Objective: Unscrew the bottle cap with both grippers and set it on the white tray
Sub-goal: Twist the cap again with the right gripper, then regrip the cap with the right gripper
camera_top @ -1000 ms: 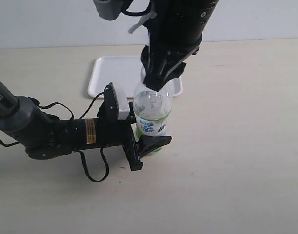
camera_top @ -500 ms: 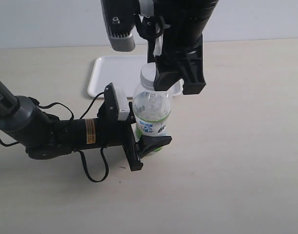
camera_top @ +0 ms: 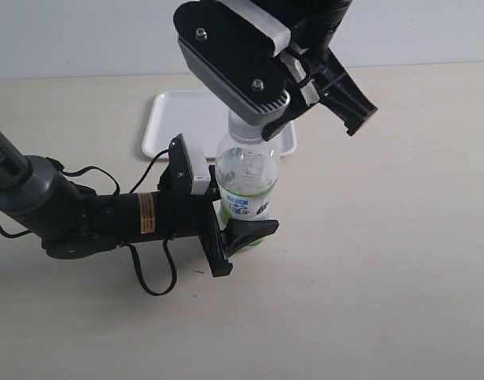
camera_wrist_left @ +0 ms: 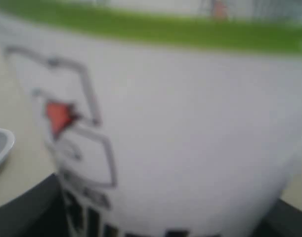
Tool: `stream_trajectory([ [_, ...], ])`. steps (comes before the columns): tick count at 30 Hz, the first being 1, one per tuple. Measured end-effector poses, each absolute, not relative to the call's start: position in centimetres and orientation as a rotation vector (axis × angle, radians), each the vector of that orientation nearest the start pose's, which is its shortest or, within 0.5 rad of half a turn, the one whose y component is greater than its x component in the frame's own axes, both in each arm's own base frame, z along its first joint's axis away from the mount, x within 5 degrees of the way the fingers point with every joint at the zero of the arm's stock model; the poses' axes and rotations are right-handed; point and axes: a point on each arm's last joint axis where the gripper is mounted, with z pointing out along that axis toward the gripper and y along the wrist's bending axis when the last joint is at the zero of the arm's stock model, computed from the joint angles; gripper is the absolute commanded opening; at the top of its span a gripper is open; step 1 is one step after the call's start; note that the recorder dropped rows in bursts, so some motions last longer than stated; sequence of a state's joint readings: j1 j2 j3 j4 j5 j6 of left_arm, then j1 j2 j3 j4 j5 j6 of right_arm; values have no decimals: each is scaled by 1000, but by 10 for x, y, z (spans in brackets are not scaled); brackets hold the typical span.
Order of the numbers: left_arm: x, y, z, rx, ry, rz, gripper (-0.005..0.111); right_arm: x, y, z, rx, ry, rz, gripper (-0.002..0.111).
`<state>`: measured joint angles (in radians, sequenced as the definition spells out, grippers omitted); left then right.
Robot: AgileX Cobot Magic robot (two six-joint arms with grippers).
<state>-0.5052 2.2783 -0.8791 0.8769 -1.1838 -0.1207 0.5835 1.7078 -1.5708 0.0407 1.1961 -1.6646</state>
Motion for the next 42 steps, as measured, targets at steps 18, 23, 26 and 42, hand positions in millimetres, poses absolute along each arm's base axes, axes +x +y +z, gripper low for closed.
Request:
stream_trajectory([
  [18,284,-230,56,1194,1449,-880,1,301,194,322,-2588,1212,-302,39],
  [23,284,-230,56,1194,1449,-880,1,302,195,322,-2490,1349,-286,71],
  [26,284,-230,56,1194,1449,-880,1,301,200,321,-2320,1564,-186,70],
  [42,284,-230,56,1194,1449,-880,1,299,200,321,-1133,2557,121,70],
])
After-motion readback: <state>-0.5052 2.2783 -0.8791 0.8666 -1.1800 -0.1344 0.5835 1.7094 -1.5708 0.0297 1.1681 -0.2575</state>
